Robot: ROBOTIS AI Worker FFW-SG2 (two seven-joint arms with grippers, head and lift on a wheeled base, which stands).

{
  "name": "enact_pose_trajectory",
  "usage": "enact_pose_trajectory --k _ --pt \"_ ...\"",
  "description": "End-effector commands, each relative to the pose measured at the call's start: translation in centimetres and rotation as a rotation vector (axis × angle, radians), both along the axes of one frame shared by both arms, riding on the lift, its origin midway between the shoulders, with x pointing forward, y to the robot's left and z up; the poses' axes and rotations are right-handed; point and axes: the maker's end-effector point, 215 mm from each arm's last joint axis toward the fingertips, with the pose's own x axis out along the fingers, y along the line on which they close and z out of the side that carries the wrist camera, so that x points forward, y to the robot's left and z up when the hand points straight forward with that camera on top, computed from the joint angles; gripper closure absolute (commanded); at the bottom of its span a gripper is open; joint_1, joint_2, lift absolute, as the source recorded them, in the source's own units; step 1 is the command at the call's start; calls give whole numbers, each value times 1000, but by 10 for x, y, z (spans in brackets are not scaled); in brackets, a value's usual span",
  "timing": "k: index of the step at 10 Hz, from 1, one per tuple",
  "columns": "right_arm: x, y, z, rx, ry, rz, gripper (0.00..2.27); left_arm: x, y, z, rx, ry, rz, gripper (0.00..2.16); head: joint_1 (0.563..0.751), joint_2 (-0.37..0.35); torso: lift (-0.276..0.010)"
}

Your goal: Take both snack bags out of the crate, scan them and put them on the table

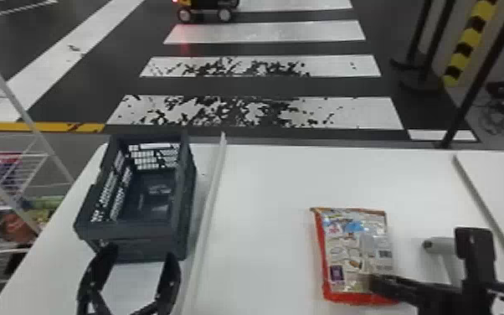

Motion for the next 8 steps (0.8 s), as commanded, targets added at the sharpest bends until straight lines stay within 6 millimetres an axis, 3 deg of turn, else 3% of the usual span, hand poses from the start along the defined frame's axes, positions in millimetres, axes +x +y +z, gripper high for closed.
enact_pose_trajectory --k 1,3,6,8 --pt "-1 -6 -4 -35 5 1 2260 0 0 -1 0 3 0 151 695 97 -94" --pt "-1 -5 2 -31 -10 7 2260 0 0 1 -2 -2 1 151 695 85 -94" --pt "7 -4 35 -33 -66 8 2260 0 0 1 0 -2 0 151 695 88 -94" --pt "12 -14 53 -34 -92 -17 2260 0 -1 2 -1 -4 -2 151 695 86 -94"
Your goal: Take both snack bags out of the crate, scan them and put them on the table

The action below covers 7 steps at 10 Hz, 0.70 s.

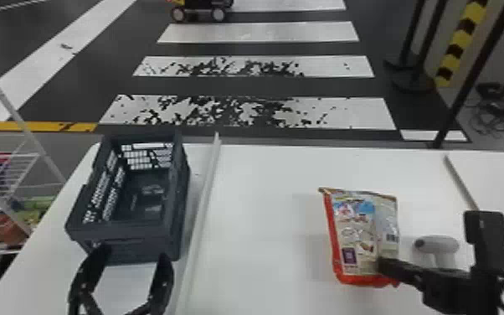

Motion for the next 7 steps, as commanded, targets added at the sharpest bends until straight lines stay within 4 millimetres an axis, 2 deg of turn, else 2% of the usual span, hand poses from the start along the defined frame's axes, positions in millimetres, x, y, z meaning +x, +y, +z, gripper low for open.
enact_pose_trajectory --k 1,4,6,7 --pt "8 -17 11 4 -23 -40 2260 1 0 1 1 -2 0 151 695 79 -94" --pt "28 -88 43 20 -59 -172 2260 0 0 1 3 0 -2 151 695 14 -94" --pt "39 -130 68 54 -108 -266 2260 0 -1 4 2 -5 -5 154 695 -60 -94" --pt "40 -159 70 39 -114 -326 2260 -1 -1 4 2 -5 -5 154 695 -95 -94"
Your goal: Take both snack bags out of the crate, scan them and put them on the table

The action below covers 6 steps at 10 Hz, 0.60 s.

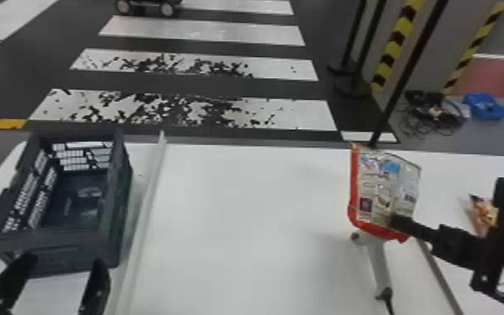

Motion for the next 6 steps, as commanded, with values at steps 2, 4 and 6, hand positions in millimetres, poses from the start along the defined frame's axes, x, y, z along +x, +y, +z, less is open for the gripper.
enact_pose_trajectory --k 2,4,6 --pt "-3 -77 -2 -21 10 -156 2260 -3 4 0 4 0 5 154 695 -157 -94" --pt "-5 -142 -1 -59 -22 -290 2263 -6 6 1 7 -3 11 154 695 -252 -94" --pt "-2 -200 10 -109 -83 -398 2263 -9 8 0 12 -2 12 154 695 -346 -94"
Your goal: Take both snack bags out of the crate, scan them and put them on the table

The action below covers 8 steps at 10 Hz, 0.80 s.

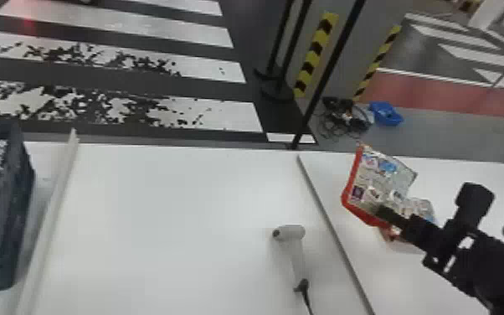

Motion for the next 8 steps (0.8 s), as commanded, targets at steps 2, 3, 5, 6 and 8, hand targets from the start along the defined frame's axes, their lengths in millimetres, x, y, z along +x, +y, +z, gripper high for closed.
enact_pose_trajectory --k 2,3,5,6,8 --pt "2 -64 13 -68 -58 -117 2260 -5 1 -6 7 14 1 154 695 -350 -94" --pt "1 -83 12 -102 -68 -163 2260 -7 2 -11 11 24 3 154 695 -350 -94" --pt "-5 -117 1 -161 -54 -251 2260 -9 4 -19 14 41 4 154 695 -350 -94" --pt "-11 -132 -7 -180 -30 -281 2260 -9 5 -20 16 42 5 154 695 -350 -94" --pt "-15 -150 -17 -212 -6 -321 2260 -9 5 -22 16 45 5 154 695 -350 -94"
